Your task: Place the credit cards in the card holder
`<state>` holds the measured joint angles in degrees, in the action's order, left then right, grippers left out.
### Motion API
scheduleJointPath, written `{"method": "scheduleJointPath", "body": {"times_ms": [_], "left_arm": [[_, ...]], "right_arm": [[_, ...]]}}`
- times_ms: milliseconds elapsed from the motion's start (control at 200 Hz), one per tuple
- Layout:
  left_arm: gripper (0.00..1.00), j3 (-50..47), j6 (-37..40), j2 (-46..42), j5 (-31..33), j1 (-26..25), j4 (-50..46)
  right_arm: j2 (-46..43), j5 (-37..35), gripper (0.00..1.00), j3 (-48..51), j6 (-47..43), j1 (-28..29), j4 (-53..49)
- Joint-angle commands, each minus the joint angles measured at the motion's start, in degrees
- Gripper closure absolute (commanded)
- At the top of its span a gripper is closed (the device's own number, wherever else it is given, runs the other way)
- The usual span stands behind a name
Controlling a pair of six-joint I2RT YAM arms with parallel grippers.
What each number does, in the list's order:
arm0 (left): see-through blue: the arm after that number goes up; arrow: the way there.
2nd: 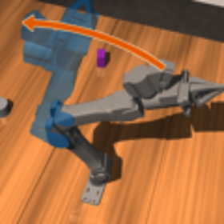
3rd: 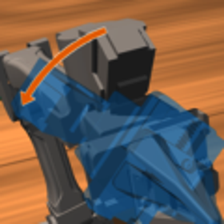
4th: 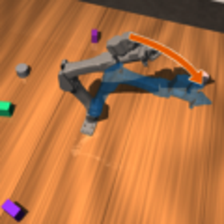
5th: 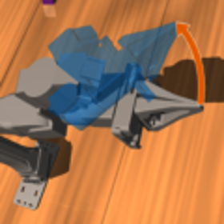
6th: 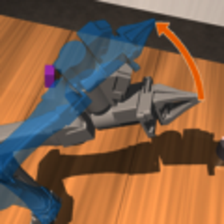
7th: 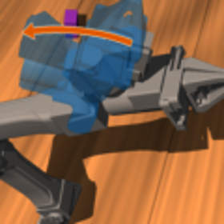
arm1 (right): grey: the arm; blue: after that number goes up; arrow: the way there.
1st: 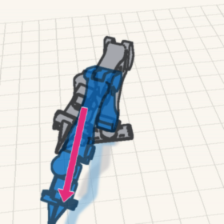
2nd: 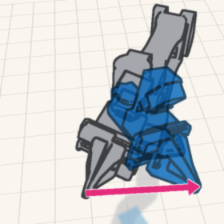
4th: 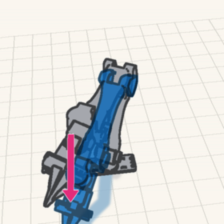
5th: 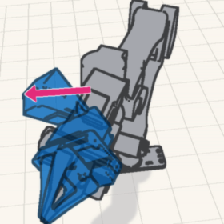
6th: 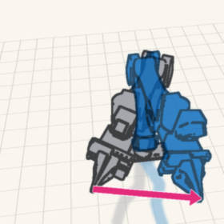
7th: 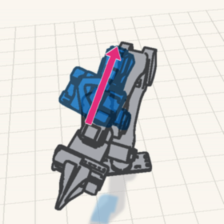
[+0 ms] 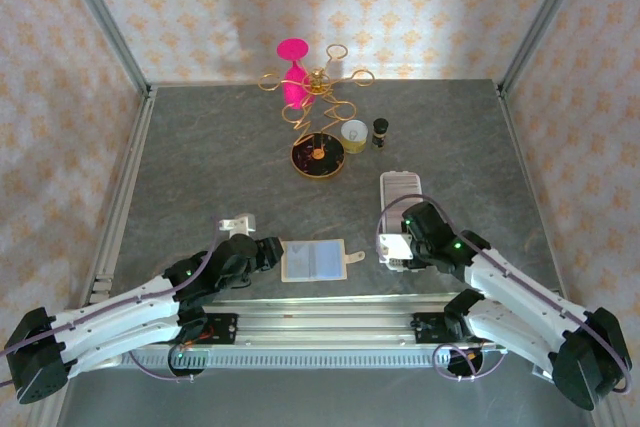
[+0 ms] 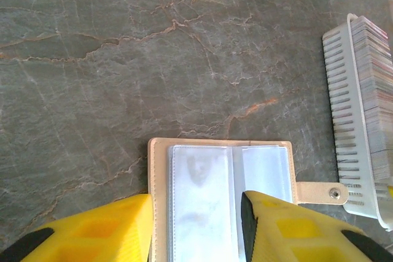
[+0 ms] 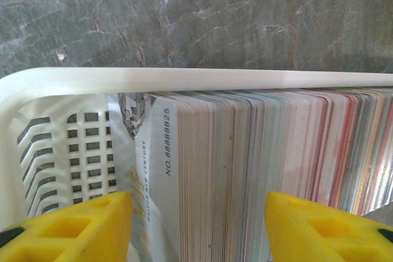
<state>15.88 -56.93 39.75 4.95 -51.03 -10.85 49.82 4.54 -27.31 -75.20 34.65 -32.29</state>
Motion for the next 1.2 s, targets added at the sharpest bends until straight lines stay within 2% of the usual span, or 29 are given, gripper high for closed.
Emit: {"method": "scheduleJointPath", "body": {"times_ms": [0, 45, 140, 601, 921, 1196], "left_arm": [[0.57, -0.59, 0.30, -0.37, 0.41, -0.35, 0.87], [0.58, -0.51, 0.27, -0.26, 0.35, -0.37, 0.90], [0.59, -0.50, 0.17, -0.28, 0.42, -0.30, 0.84], [0.67, -1.04, -0.05, 0.59, -0.84, -0.37, 2.57], [0.67, -0.76, -0.12, 1.81, -1.50, -0.30, 3.09], [0.68, -0.50, -0.16, 3.38, -2.22, -0.30, 3.87]], "right_arm": [[0.49, -0.03, 0.42, 0.96, -1.22, -0.38, 2.85], [0.75, -0.40, 0.43, 1.33, -1.68, -0.38, 3.51], [0.98, -1.69, 0.52, 2.53, -3.04, -0.34, 5.02], [-1.74, -2.33, 0.74, 2.79, -3.55, -0.33, 2.51], [-2.52, -2.43, 0.80, 2.13, -3.73, -0.38, 2.04], [-3.48, -2.62, 0.81, 1.65, -3.90, -0.38, 1.28]]}}
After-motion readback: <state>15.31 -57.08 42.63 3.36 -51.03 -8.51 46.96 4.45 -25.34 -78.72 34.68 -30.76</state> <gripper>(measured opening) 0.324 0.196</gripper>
